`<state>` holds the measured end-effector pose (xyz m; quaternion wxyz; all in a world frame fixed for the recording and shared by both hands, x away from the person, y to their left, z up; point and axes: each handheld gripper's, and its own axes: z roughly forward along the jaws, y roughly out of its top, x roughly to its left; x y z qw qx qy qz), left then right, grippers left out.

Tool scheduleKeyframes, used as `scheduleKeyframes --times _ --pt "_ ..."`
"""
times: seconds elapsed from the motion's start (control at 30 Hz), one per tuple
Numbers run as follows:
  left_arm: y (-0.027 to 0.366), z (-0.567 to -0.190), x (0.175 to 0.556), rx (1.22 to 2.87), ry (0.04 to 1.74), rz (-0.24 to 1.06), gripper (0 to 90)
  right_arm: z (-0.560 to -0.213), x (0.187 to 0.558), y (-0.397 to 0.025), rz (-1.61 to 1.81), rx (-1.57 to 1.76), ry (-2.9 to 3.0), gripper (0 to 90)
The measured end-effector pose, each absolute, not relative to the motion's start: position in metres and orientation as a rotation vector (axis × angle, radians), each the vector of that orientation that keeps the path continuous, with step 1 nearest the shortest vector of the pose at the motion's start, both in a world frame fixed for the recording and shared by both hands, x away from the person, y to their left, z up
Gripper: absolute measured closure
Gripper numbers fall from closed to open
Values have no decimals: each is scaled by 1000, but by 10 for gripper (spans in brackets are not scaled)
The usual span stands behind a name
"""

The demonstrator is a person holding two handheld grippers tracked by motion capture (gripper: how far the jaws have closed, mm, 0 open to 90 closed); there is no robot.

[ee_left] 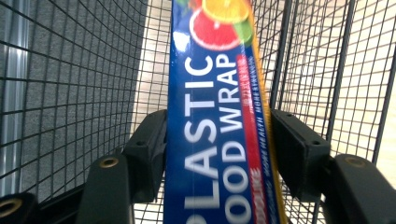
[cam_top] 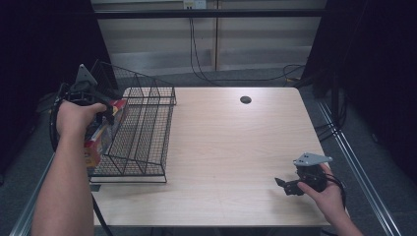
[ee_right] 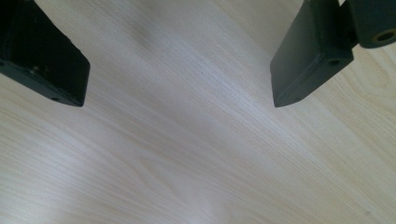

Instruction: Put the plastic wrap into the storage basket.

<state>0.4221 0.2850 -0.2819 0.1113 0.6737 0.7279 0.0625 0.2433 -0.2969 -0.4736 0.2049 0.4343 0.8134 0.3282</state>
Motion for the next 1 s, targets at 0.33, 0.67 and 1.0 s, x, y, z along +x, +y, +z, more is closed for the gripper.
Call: scheduleKeyframes --times 0.33,0.67,1.0 --pt "266 -263 418 1945 2016 241 253 -472 242 -296 911 1204 2265 47" --pt "241 -261 420 1957 1933 245 176 -471 241 -299 919 1212 2261 47" --pt "214 -263 420 1986 1846 220 168 -470 240 -299 922 1207 2257 47"
